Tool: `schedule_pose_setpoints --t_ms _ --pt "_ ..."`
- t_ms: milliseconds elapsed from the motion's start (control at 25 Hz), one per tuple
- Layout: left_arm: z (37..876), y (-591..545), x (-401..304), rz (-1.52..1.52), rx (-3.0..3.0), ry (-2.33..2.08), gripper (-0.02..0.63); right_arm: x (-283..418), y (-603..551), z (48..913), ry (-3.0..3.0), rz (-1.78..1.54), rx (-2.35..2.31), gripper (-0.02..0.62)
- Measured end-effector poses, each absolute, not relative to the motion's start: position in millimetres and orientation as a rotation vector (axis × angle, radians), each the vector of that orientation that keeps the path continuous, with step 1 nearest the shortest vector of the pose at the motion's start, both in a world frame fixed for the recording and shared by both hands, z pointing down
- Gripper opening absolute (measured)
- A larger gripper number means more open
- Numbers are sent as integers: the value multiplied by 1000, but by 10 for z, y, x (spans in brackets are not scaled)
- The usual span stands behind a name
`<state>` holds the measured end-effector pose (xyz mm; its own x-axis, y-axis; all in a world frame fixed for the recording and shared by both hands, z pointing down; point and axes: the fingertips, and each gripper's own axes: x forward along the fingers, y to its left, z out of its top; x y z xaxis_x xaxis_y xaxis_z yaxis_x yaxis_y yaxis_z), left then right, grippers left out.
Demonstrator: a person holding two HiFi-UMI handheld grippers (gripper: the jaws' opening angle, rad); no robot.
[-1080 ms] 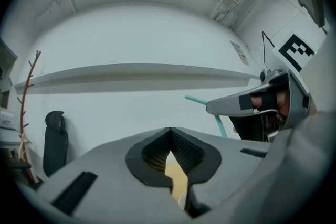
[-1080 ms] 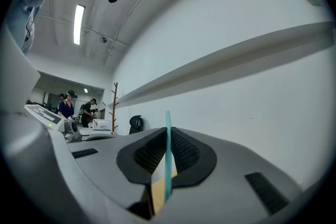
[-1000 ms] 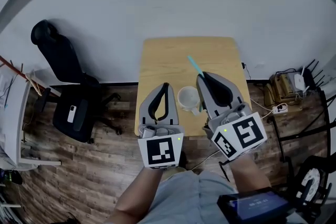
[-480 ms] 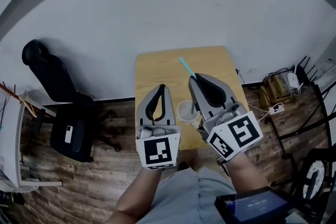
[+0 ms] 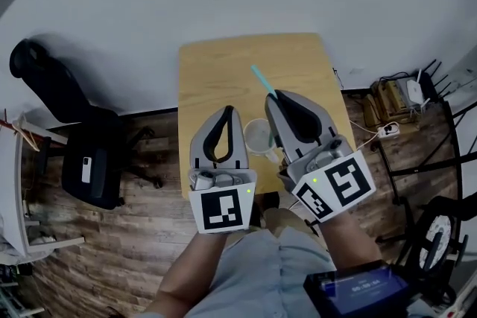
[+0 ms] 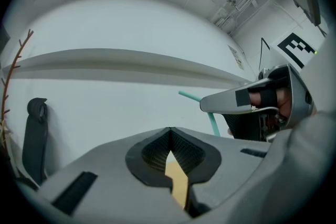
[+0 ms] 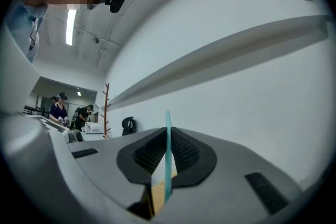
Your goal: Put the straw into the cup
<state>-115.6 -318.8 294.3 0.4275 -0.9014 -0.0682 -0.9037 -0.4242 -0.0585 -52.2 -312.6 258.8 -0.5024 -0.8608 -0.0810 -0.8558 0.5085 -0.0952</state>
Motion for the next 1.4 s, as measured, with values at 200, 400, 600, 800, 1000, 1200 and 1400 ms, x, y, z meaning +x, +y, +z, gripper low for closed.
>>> schedule_pose_setpoints --t_ms 200,400,600,800,1000,1200,1400 --pt "3128 -3299 -1153 -14 -2604 1678 -2 -486 -3290 2857 2657 -149 -1494 20" --pt "3387 -3380 -1193 -65 -2629 1722 -2 -526 -3401 3137 2680 -230 -1484 20" --pt "3661 -3500 -1192 -110 -2673 1742 -2 -568 -3517 3470 2707 -322 -1488 20" --pt "3942 -3585 -1195 -156 -2713 1758 -2 -625 -3568 3820 2739 -391 -1496 21" --pt "4150 -3602 -1194 -196 -2749 1768 -2 -687 -3561 4078 2768 -441 -1506 21" --pt "4367 -3608 -1212 -240 -2781 1780 -2 -715 -3610 4307 2788 -479 -1534 23" --pt "4462 -3611 -1235 -266 -2798 1789 -2 -735 -3614 4470 2821 -499 -1560 23"
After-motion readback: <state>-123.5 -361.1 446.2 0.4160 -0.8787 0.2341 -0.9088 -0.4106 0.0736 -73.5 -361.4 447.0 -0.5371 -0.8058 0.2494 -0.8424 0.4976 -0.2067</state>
